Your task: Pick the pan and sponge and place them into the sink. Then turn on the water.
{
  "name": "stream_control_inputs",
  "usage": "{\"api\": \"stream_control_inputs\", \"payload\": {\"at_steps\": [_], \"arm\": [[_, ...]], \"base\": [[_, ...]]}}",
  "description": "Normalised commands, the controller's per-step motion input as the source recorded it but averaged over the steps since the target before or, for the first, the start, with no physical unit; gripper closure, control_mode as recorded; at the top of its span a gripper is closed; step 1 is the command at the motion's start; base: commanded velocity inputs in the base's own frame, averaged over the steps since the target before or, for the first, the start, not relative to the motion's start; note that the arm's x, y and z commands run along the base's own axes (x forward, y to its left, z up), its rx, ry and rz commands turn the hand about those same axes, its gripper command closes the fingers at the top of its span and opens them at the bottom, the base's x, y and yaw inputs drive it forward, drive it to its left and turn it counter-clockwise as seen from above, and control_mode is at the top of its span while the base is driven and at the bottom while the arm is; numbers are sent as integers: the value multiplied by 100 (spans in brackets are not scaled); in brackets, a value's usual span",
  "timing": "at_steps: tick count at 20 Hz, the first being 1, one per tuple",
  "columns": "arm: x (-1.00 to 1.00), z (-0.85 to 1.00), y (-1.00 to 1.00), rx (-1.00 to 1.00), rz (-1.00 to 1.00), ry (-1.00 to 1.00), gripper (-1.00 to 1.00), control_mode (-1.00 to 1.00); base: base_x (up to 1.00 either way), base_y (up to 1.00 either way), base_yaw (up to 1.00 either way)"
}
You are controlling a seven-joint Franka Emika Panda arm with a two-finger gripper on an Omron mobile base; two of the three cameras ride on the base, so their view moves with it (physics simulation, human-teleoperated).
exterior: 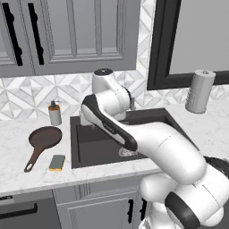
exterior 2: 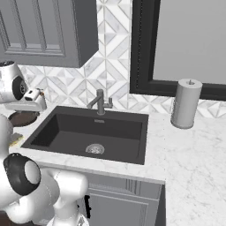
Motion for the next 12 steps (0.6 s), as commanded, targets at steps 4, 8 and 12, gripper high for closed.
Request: {"api": "stream_control_inputs", "payload": {"at_steps": [4,8,12], "arm": [[76,-46,100,0,0,8,-100,-100],[100,-51,100,0,0,8,-100,-100],[59,-28,48,0,-1,1,-100,-100]], "base": [[0,0,0],[0,0,0],[0,0,0]]}}
